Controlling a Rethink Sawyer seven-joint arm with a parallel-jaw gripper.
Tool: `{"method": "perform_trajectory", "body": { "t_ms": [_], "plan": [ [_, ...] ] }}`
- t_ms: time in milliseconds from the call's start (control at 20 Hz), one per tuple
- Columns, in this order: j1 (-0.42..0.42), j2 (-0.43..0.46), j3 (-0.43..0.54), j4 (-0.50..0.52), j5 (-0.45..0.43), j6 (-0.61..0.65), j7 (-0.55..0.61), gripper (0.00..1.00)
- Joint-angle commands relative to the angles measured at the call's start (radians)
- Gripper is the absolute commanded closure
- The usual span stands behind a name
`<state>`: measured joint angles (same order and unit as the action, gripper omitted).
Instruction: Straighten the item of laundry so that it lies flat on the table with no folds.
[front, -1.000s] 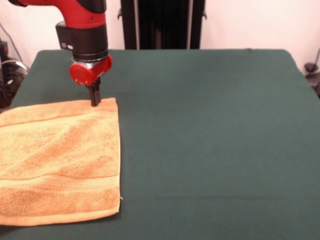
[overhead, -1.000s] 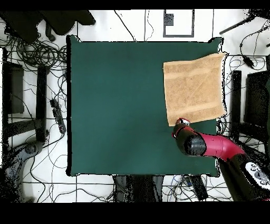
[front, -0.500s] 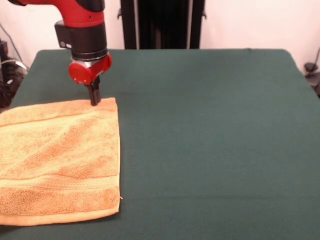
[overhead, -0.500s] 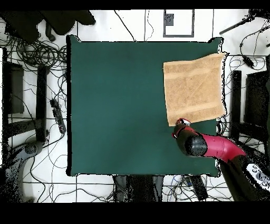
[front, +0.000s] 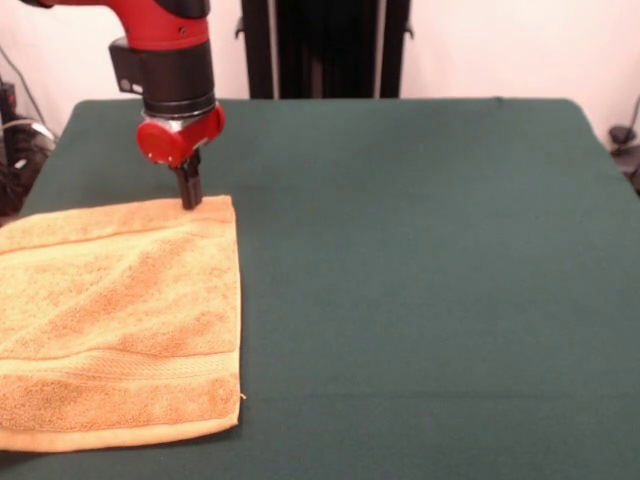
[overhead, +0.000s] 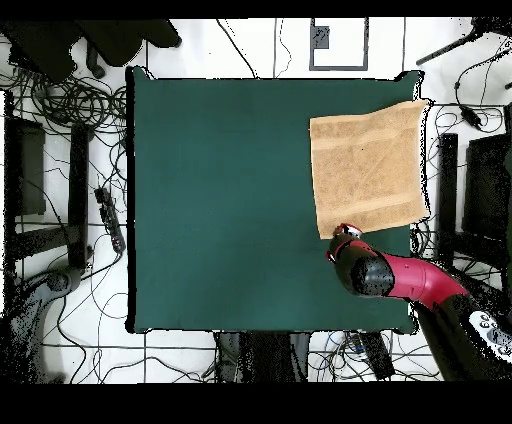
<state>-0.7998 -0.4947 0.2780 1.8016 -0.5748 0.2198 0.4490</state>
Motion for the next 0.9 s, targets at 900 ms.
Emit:
{"method": "perform_trajectory", "body": {
  "t_ms": [900],
  "plan": [
    [0.007, 0.048, 0.162, 0.034, 0.031, 0.002, 0.181, 1.00]
  ]
}}
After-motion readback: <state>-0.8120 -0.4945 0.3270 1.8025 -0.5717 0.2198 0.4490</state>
